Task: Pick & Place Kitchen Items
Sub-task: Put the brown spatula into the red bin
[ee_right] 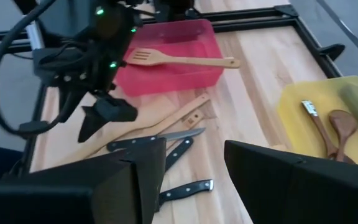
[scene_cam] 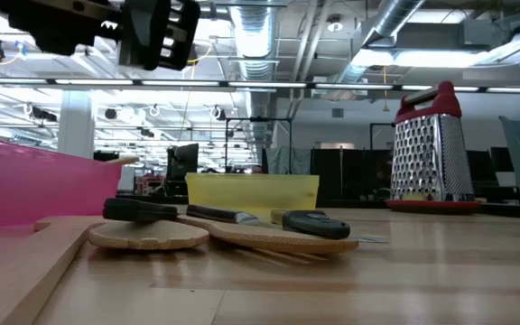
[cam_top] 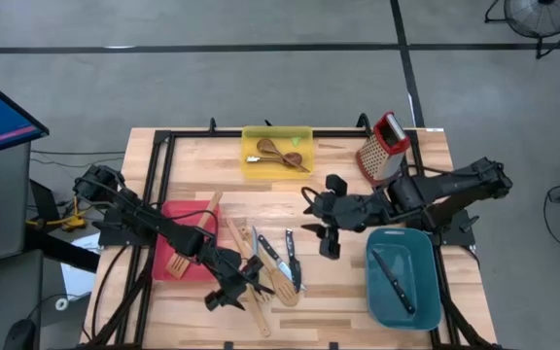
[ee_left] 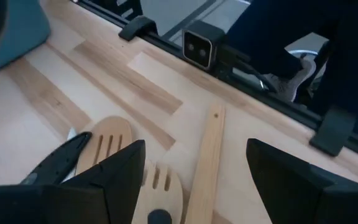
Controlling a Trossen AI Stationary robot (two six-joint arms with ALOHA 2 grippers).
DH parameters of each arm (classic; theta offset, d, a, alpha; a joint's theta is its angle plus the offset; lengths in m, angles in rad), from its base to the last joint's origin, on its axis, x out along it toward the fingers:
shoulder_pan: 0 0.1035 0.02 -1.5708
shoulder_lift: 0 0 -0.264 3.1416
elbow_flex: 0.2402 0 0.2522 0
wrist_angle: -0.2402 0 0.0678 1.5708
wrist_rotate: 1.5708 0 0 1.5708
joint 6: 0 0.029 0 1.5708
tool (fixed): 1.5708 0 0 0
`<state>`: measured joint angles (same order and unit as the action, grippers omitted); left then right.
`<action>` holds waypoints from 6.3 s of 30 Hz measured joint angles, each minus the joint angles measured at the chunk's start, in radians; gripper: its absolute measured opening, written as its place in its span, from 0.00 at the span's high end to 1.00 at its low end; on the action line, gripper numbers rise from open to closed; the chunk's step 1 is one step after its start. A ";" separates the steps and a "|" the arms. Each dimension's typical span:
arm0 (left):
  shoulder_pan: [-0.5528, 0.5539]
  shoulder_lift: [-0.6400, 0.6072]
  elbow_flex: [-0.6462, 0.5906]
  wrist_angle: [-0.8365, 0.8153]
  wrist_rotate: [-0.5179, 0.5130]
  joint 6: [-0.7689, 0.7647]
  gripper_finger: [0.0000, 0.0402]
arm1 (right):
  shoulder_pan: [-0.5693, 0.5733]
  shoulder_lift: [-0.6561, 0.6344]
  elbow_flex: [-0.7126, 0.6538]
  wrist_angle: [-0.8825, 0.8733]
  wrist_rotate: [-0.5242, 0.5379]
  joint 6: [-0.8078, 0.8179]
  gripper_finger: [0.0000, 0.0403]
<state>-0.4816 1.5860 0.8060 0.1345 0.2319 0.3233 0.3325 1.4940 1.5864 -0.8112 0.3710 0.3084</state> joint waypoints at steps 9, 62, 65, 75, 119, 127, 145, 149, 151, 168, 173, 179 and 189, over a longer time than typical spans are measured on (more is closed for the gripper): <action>-0.055 0.087 0.057 0.005 -0.019 -0.013 0.35 | 0.050 0.000 0.000 -0.003 0.000 0.056 0.59; -0.060 0.408 0.148 0.108 -0.028 0.017 0.83 | 0.120 0.000 0.000 -0.042 -0.003 0.138 0.59; -0.060 0.408 0.148 0.113 -0.032 0.016 0.83 | 0.120 0.000 0.000 -0.042 -0.003 0.138 0.59; -0.052 0.336 0.144 0.111 -0.105 -0.017 0.83 | 0.120 0.000 0.000 -0.057 -0.003 0.138 0.59; 0.051 -0.236 0.146 0.155 -0.197 -0.110 0.87 | 0.395 0.000 -0.057 -0.282 0.337 0.584 0.59; 0.042 -0.404 0.146 0.240 -0.089 -0.226 0.87 | 0.408 0.000 -0.151 -0.180 0.340 0.587 0.59; -0.037 -0.683 0.148 0.347 0.026 -0.253 0.87 | 0.407 0.000 -0.172 -0.149 0.340 0.583 0.59; -0.037 -0.681 0.148 0.302 -0.143 -0.250 0.87 | 0.407 0.000 -0.172 -0.139 0.340 0.583 0.59; -0.034 -0.680 0.148 0.250 -0.291 -0.250 0.87 | 0.407 0.000 -0.172 -0.136 0.340 0.583 0.59; -0.034 -0.653 0.148 0.128 -1.454 -0.130 0.87 | 0.407 0.000 -0.172 -0.126 0.338 0.583 0.59; -0.034 -0.613 0.148 0.120 -1.562 -0.118 0.87 | 0.407 0.000 -0.172 -0.126 0.337 0.583 0.59; -0.041 -0.562 0.128 0.071 -1.687 -0.143 0.87 | 0.407 0.000 -0.171 -0.126 0.337 0.583 0.59; -0.171 -0.586 0.003 0.074 -1.803 -0.285 0.87 | 0.407 0.000 -0.171 -0.128 0.337 0.577 0.59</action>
<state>-0.6524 0.9998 0.8093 0.2081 -1.5708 0.0384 0.7393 1.4937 1.4155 -0.9390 0.7080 0.8854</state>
